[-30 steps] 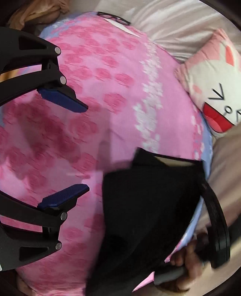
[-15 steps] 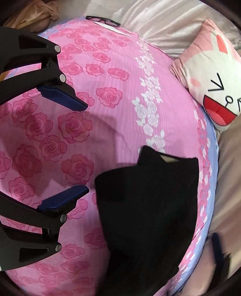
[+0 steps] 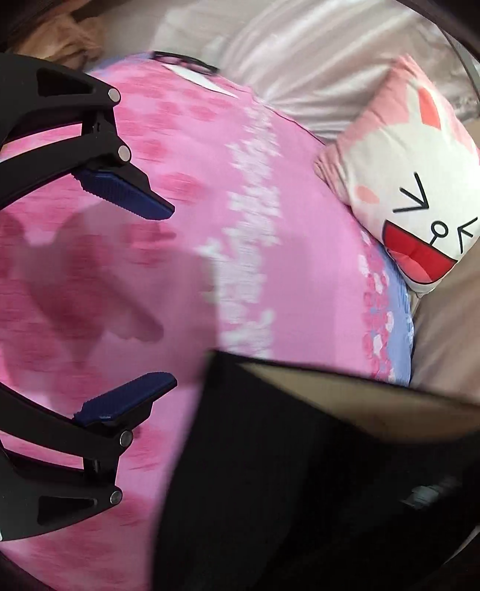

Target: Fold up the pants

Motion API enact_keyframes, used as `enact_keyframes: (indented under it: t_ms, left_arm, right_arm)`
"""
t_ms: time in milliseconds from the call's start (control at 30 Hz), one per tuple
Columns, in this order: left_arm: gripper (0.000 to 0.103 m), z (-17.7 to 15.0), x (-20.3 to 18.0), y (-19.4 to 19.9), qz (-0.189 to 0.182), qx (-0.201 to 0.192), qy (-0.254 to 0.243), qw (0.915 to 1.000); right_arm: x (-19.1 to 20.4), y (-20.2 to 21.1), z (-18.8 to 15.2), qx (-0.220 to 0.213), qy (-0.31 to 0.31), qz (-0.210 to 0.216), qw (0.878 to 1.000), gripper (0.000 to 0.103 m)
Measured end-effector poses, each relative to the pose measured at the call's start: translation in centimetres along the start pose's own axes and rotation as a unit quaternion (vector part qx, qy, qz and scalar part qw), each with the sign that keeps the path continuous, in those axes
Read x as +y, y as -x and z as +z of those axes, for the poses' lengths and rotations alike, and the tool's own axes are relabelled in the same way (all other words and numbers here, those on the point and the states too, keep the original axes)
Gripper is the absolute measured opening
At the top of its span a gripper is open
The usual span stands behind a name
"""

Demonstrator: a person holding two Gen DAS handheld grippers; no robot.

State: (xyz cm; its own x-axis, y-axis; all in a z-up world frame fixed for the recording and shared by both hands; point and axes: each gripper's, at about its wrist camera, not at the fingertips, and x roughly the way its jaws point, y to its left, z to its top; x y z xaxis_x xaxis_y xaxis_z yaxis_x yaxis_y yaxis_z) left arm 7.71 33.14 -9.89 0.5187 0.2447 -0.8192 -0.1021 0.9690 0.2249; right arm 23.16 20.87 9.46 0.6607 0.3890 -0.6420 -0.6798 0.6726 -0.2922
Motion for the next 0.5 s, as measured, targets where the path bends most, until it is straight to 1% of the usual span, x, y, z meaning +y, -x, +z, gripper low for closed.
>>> enact_keyframes:
  t_ms: [33, 67, 100, 133, 167, 233, 267, 300, 333, 367, 400, 433, 467, 500]
  left_arm:
    - [0.083, 0.9, 0.0, -1.0, -0.001, 0.007, 0.001, 1.0]
    - [0.083, 1.6, 0.0, -2.1, 0.001, 0.02, 0.008, 0.9998]
    - [0.087, 2.3, 0.1, -3.3, -0.009, 0.033, 0.016, 0.9993]
    - [0.089, 2.5, 0.2, -3.5, -0.014, 0.028, 0.027, 0.9992]
    - [0.089, 2.7, 0.5, -3.7, -0.026, 0.027, 0.037, 0.9986]
    - [0.084, 2.5, 0.7, -3.7, -0.04, 0.026, 0.047, 0.9978]
    - [0.073, 1.9, 0.7, -3.6, -0.053, 0.032, 0.046, 0.997]
    - [0.07, 1.4, 0.8, -3.3, -0.06, 0.032, 0.044, 0.9967]
    - [0.07, 0.7, 0.9, -2.8, -0.056, 0.031, 0.043, 0.997]
    - [0.07, 0.0, 1.0, -2.4, -0.044, 0.033, 0.038, 0.9978]
    - [0.07, -0.8, 1.1, -1.6, -0.024, 0.028, 0.029, 0.9989]
    - [0.07, -1.4, 1.1, -0.8, -0.019, 0.019, 0.019, 0.9995]
    - [0.071, -1.6, 1.0, -0.3, -0.019, 0.014, 0.015, 0.9996]
    - [0.076, -1.5, 1.0, 0.4, -0.024, 0.006, 0.014, 0.9996]
  right_arm:
    - [-0.2, 0.3, 0.2, -0.009, -0.007, -0.018, 1.0, 0.006]
    - [0.5, 0.3, 0.0, -0.018, -0.004, -0.034, 0.999, 0.006]
    - [1.7, 0.3, -0.4, -0.025, 0.004, -0.043, 0.999, 0.006]
    - [3.3, -0.1, -0.9, -0.028, 0.012, -0.044, 0.999, 0.007]
    - [6.0, -1.1, -1.9, -0.02, 0.02, -0.025, 0.999, 0.007]
    - [10.2, -3.5, -3.3, 0.007, 0.031, 0.019, 0.999, 0.007]
    - [12.8, -5.0, -4.5, 0.027, 0.044, 0.046, 0.998, 0.007]
    - [14.5, -6.0, -5.3, 0.038, 0.054, 0.062, 0.996, 0.007]
    - [15.2, -6.5, -5.9, 0.044, 0.054, 0.073, 0.995, 0.007]
    - [14.9, -6.7, -6.1, 0.048, 0.047, 0.086, 0.994, 0.007]
    - [13.6, -6.4, -5.8, 0.042, 0.039, 0.089, 0.994, 0.007]
    - [12.7, -6.3, -5.3, 0.037, 0.035, 0.085, 0.995, 0.007]
    - [10.2, -5.5, -4.0, 0.026, 0.028, 0.072, 0.997, 0.007]
    - [8.7, -5.2, -3.2, 0.022, 0.025, 0.063, 0.997, 0.007]
